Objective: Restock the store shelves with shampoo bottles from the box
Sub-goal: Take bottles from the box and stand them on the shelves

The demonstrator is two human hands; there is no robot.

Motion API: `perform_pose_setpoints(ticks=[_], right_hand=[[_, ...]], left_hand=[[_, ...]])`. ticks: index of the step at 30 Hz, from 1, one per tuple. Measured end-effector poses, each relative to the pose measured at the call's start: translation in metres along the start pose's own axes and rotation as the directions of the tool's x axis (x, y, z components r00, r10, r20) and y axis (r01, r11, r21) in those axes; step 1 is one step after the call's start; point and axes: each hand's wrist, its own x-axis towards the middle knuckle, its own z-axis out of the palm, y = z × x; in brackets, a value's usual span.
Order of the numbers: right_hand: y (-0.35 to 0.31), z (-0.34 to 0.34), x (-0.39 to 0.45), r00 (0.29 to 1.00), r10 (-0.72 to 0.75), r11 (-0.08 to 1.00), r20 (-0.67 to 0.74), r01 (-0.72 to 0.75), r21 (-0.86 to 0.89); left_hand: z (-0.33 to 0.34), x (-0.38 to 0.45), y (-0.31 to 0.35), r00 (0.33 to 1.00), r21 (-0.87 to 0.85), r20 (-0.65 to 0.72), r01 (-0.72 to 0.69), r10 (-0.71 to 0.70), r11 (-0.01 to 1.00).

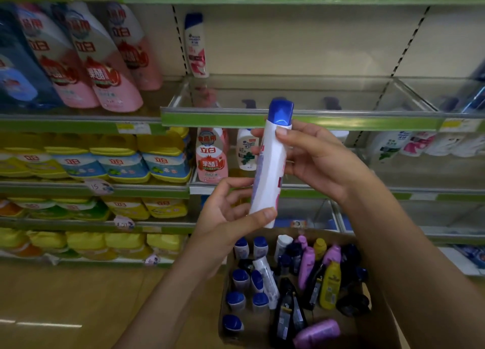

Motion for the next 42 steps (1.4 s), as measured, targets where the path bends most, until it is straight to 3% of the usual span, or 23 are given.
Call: perform_pose_setpoints(ticks=[8,14,18,22,27,36,42], right_hand=[[-0.005,0.015,0.000,0.996,-0.021,0.997,-0.085,0.014,-0.073],[-0.020,0.016,-0.002,0.994,-0.057,0.997,-0.095,0.061,0.039],[-0.030,0.016,-0.006,0.981,-0.122,0.992,-0.148,0.124,0.006],[-0.037,0.019,-0.008,0.958,-0.188,0.979,-0.215,0.166,-0.116],[-0.037,0.019,-0.007,0.958,-0.180,0.974,-0.222,0.142,-0.177],[-0.031,0.009,0.001,0.988,-0.106,0.980,-0.116,0.084,-0.179],[-0.027,0.013,0.030,0.977,-0.156,0.968,-0.144,0.122,-0.219]], left_hand=[[0.007,-0.001,0.007,1.000,0.148,0.012,-0.008,0.006,0.989],[0.005,0.000,0.021,0.988,-0.139,0.148,0.064,-0.043,0.988],[0.006,0.001,0.025,0.971,-0.209,0.227,0.121,-0.072,0.970],[0.008,0.005,0.023,0.984,-0.051,0.148,0.110,-0.102,0.993],[0.008,0.011,0.025,0.999,0.223,0.038,-0.020,0.012,0.975],[0.007,0.019,0.020,0.993,0.219,-0.103,-0.030,0.054,0.975],[-0.006,0.036,0.027,0.991,0.231,-0.106,-0.049,0.076,0.972]])
